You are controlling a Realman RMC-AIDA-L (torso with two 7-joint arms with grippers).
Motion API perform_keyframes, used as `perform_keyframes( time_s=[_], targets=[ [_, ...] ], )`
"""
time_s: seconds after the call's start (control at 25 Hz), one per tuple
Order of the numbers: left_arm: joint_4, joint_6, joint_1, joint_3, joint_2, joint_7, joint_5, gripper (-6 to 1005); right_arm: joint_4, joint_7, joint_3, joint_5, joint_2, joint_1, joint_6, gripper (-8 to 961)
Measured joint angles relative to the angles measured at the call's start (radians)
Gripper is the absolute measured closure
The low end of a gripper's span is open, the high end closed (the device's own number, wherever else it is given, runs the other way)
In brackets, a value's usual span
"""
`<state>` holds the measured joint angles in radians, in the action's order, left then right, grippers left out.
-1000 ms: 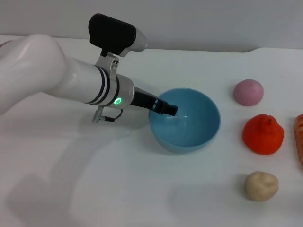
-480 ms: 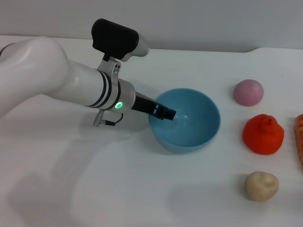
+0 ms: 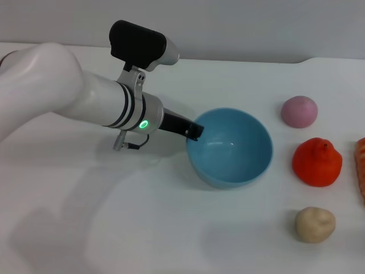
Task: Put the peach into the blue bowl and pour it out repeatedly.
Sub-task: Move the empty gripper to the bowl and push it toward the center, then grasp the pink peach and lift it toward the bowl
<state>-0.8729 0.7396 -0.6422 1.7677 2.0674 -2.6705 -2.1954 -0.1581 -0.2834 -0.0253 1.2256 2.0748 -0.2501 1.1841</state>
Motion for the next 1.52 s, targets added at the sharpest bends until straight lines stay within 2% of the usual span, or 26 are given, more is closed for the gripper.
perform_keyframes(
  time_s=[0.28, 0.56, 0.8, 1.0, 1.16, 1.44, 1.52],
  targets=[
    [-0.004, -0.010, -0.031, -0.042, -0.005, -0.002, -0.006, 928, 0.062, -0.194, 0.011, 0.063, -0.008, -0.024, -0.011, 320],
    [-0.009, -0.016, -0.095, -0.161, -0.008, -0.004, -0.062, 997, 0.260, -0.564, 0.012, 0.322, -0.009, -0.092, -0.049, 335],
    [-0.013, -0.065, -0.133, -0.243, -0.007, -0.005, -0.077, 1001, 0.481, -0.961, 0.035, 0.644, -0.010, -0.207, -0.136, 356],
    [-0.004, -0.096, -0.161, -0.248, -0.006, -0.055, -0.139, 1000, 0.609, -1.362, 0.234, 0.919, -0.020, -0.334, -0.253, 373],
    [-0.002, -0.107, -0.164, -0.242, -0.004, -0.075, -0.156, 1000, 0.651, -1.478, 0.383, 0.965, -0.014, -0.392, -0.274, 387],
    [-0.002, -0.123, -0.159, -0.239, -0.002, -0.078, -0.157, 1001, 0.547, -1.644, 0.632, 1.005, -0.015, -0.493, -0.454, 411],
    [-0.001, -0.127, -0.158, -0.238, -0.001, -0.078, -0.157, 1001, 0.522, -1.651, 0.673, 1.006, -0.011, -0.510, -0.501, 418]
  ],
)
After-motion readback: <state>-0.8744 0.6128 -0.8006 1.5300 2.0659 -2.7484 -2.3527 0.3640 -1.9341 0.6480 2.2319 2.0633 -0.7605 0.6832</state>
